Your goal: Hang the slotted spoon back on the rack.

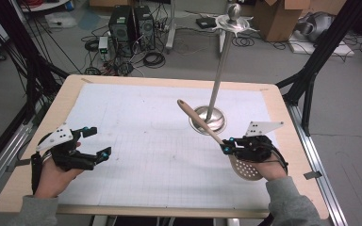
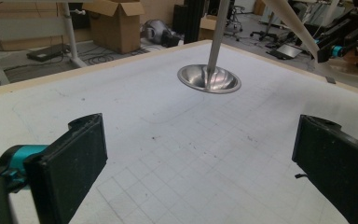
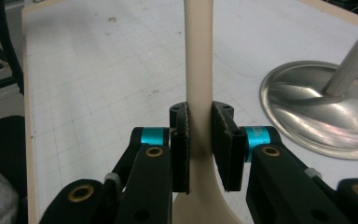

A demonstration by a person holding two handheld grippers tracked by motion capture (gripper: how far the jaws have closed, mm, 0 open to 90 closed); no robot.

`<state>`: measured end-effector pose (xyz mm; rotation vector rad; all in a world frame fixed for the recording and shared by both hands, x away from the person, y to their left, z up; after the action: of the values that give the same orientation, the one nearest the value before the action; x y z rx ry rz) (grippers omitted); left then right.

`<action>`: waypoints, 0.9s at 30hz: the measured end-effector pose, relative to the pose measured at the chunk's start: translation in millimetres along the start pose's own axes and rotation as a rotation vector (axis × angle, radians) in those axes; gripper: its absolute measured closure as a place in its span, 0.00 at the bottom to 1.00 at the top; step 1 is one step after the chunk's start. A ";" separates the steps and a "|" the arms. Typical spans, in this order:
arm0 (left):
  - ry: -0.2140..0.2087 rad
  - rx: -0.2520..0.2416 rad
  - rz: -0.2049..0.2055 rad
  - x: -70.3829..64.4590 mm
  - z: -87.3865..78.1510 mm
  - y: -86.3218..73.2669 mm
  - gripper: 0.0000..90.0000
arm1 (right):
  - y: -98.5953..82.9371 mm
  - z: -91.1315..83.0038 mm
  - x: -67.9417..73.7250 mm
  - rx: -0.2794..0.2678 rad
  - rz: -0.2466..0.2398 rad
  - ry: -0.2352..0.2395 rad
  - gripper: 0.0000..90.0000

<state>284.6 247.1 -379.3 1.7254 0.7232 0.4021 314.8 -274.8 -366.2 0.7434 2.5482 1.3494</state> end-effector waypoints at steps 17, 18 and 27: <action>0.004 0.001 -0.006 0.6 -1.7 -1.4 0.04 | -6.0 -37.0 -27.4 -0.083 0.035 -0.025 0.87; 0.006 0.000 -0.004 0.7 -1.9 -1.3 0.04 | -6.6 -38.4 -28.6 -0.086 0.034 -0.027 0.87; 0.007 -0.001 -0.004 1.3 -3.4 -1.4 0.04 | -9.6 -54.4 -36.7 -0.143 0.056 -0.043 0.87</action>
<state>283.2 250.7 -379.8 1.7222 0.7317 0.4062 323.3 -337.3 -345.6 0.8124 2.3850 1.4977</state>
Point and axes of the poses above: each handheld gripper's, and its own axes: z roughly forward along the jaws, y roughly out of its top, x roughly to its left, the point moved 1 cm from there along z, roughly forward along the jaws, and after that the axes turned 3 degrees about x, right-handed, at the moved point
